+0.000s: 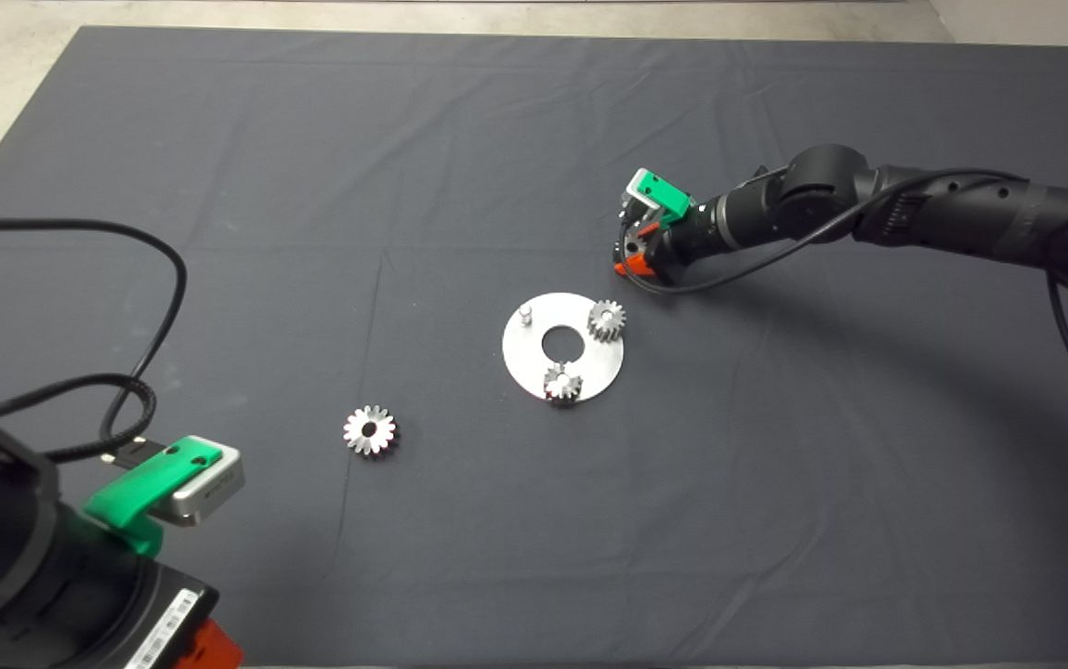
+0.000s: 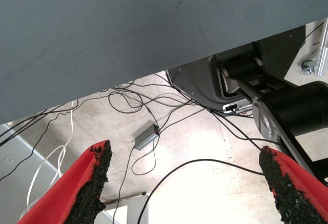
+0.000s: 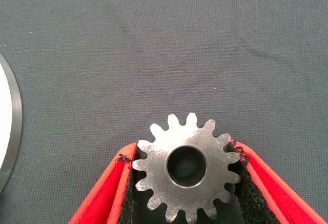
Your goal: Remove an incorrectly installed larger gear and replace it with the correct smaller gear
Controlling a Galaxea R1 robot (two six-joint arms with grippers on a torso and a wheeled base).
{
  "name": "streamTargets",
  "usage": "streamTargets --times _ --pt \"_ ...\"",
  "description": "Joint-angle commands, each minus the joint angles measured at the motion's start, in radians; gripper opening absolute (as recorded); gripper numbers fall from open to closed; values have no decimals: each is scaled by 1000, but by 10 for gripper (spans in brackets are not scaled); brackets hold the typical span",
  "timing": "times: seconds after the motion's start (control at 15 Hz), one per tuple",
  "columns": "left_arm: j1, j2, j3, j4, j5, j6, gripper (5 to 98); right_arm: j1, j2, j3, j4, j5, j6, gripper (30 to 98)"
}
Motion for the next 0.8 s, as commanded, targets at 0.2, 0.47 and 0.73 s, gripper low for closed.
streamTargets --times 0.2,0.47,0.73 --pt "-12 -12 -4 -22 0 0 733 19 0 4 -33 4 -1 433" --pt "-12 -12 -4 -21 -1 0 733 25 0 7 -33 4 6 428" --pt "-12 -15 -4 -20 -1 0 733 40 0 16 -28 -3 14 418"
